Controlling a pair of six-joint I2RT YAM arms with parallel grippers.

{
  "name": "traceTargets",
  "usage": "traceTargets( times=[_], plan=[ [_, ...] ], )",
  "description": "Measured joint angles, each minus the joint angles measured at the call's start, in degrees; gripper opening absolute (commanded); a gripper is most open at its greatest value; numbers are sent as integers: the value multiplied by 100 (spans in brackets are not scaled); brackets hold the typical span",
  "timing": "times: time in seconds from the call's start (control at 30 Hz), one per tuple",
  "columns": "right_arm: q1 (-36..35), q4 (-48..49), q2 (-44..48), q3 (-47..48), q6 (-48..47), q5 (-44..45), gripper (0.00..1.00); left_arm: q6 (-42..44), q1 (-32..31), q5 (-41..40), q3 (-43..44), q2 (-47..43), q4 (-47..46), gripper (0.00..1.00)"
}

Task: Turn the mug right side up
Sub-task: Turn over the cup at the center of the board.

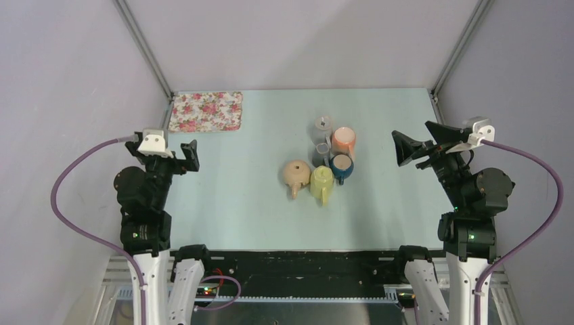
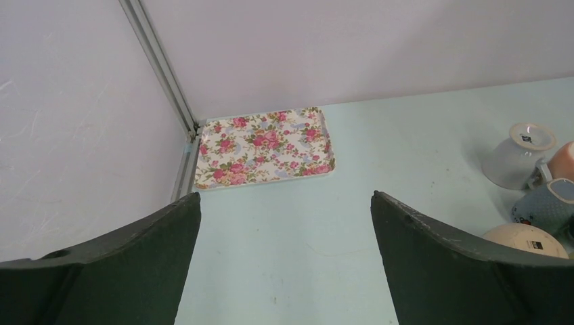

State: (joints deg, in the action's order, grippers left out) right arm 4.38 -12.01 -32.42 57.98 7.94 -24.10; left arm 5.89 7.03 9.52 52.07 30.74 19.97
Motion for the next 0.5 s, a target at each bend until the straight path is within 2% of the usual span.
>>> traceTargets(
  times=[0.3, 0.5],
  plan=[
    [0, 153, 46, -260, -61, -208, 100, -44, 0, 120, -79, 0, -131, 98],
    [-57, 302, 35, -498, -560, -302, 100, 26, -11, 264, -76, 321, -282, 98]
  ],
)
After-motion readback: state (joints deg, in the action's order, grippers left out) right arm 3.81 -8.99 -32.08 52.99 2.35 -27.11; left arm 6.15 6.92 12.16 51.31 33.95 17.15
